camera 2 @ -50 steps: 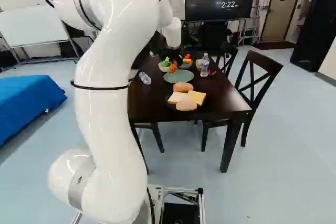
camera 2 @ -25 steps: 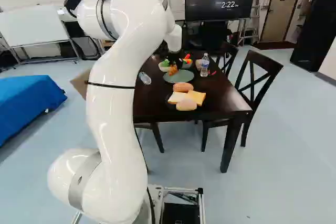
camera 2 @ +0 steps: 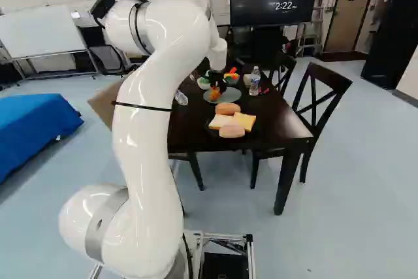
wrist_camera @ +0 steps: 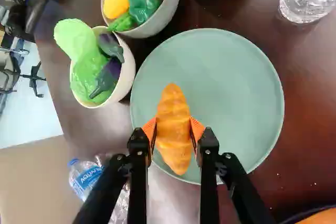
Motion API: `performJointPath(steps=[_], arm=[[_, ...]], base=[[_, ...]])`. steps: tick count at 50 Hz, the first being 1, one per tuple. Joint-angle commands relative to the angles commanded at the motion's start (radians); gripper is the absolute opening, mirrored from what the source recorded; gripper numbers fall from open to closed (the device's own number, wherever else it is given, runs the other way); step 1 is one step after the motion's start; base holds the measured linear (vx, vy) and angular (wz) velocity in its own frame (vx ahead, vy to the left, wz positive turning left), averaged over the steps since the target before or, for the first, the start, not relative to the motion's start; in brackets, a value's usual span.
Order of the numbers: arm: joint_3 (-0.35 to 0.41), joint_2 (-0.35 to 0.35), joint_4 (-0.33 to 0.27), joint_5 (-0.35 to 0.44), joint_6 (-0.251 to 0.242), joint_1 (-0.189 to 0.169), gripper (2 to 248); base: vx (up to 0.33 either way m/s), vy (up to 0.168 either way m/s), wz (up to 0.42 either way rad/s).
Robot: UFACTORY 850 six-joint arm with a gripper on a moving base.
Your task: Move the croissant to the empty plate
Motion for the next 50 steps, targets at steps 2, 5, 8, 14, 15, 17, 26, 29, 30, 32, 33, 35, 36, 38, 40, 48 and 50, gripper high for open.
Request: performJointPath(steps=[2,5,8,14,15,17,26,29,30,32,33,35,36,38,40,48,50], arm=[[0.000,0.000,0.000,0.000,0.000,0.000,106],[0.000,0.000,0.000,0.000,0.000,0.000,106],[0.000,0.000,0.000,0.000,0.000,0.000,106],[0.000,0.000,0.000,0.000,0.000,0.000,125],[0.000,0.000,0.000,0.000,0.000,0.000,158],[0.000,0.000,0.000,0.000,0.000,0.000,158],[0.000,0.000,0.000,0.000,0.000,0.000,228],[0.000,0.001,0.000,0.000,0.000,0.000,228],[0.001,0.002,0.000,0.000,0.000,0.000,228],[0.001,0.005,0.000,0.000,0.000,0.000,247],[0.002,0.007,0.000,0.000,0.000,0.000,247],[0.003,0.011,0.000,0.000,0.000,0.000,247],[0.003,0.013,0.000,0.000,0.000,0.000,247],[0.004,0.017,0.000,0.000,0.000,0.000,247],[0.005,0.021,0.000,0.000,0.000,0.000,247],[0.009,0.038,0.000,0.000,0.000,0.000,247],[0.010,0.042,0.000,0.000,0.000,0.000,247]], base=[[0.000,0.000,0.000],[0.000,0.000,0.000],[0.000,0.000,0.000],[0.000,0.000,0.000],[0.000,0.000,0.000],[0.000,0.000,0.000],[0.000,0.000,0.000],[0.000,0.000,0.000],[0.000,0.000,0.000],[0.000,0.000,0.000],[0.000,0.000,0.000],[0.000,0.000,0.000],[0.000,0.000,0.000],[0.000,0.000,0.000],[0.000,0.000,0.000],[0.000,0.000,0.000],[0.000,0.000,0.000]])
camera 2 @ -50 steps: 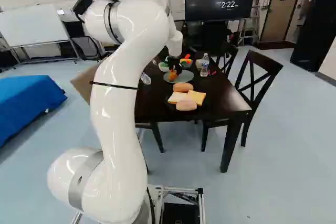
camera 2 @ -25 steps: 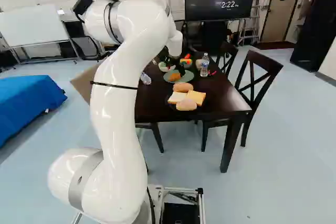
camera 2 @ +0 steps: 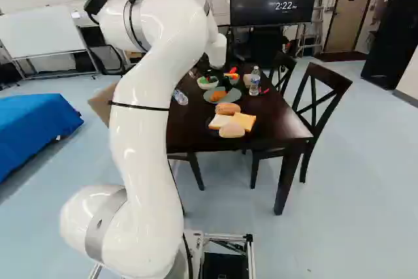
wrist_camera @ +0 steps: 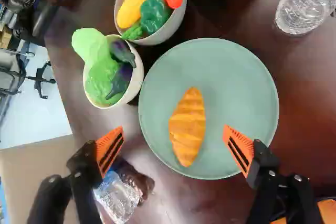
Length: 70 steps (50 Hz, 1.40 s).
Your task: Move the croissant to the empty plate
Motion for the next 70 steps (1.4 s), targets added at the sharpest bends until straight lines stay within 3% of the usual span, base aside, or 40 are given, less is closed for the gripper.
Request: performJointPath(steps=[70], arm=[[0.025,0.133,0.000,0.000,0.000,0.010,247]], base=[[0.000,0.000,0.000]])
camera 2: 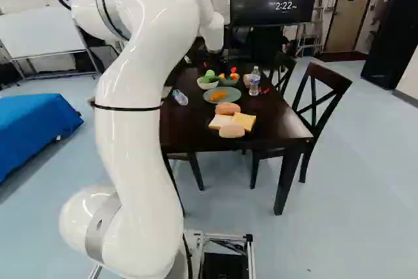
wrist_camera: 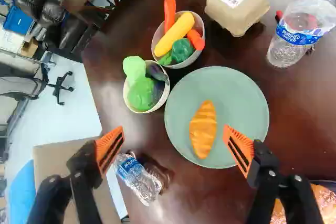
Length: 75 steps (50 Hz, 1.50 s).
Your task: Move the croissant to the empty plate
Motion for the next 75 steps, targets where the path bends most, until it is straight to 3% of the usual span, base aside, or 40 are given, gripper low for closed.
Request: performJointPath(steps=[75], arm=[[0.330,0.266,-0.009,0.000,0.000,0.151,247]], base=[[0.000,0.000,0.000]])
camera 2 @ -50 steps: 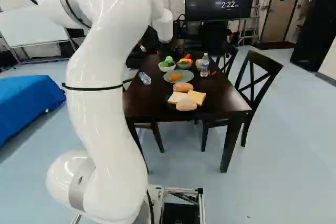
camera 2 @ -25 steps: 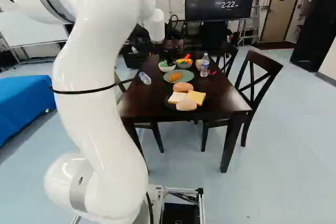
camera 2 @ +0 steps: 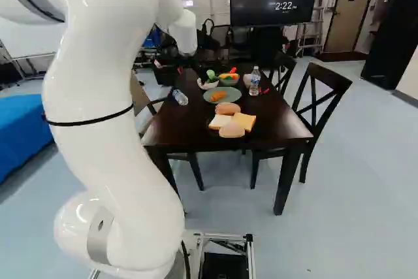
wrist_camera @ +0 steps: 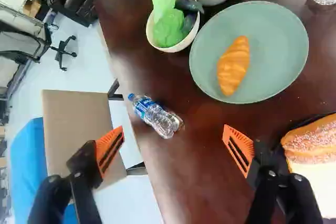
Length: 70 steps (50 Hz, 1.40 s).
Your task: Move the croissant to the empty plate
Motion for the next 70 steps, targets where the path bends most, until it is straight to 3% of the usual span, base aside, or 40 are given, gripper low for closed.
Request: performJointPath(steps=[19,62,70], arm=[[0.098,0.086,-0.045,0.000,0.000,0.027,247],[0.327,0.303,-0.045,0.000,0.000,0.046,247],[0.332,0.307,-0.046,0.002,0.000,0.046,247]], base=[[0.000,0.000,0.000],[0.000,0.000,0.000],[0.000,0.000,0.000]])
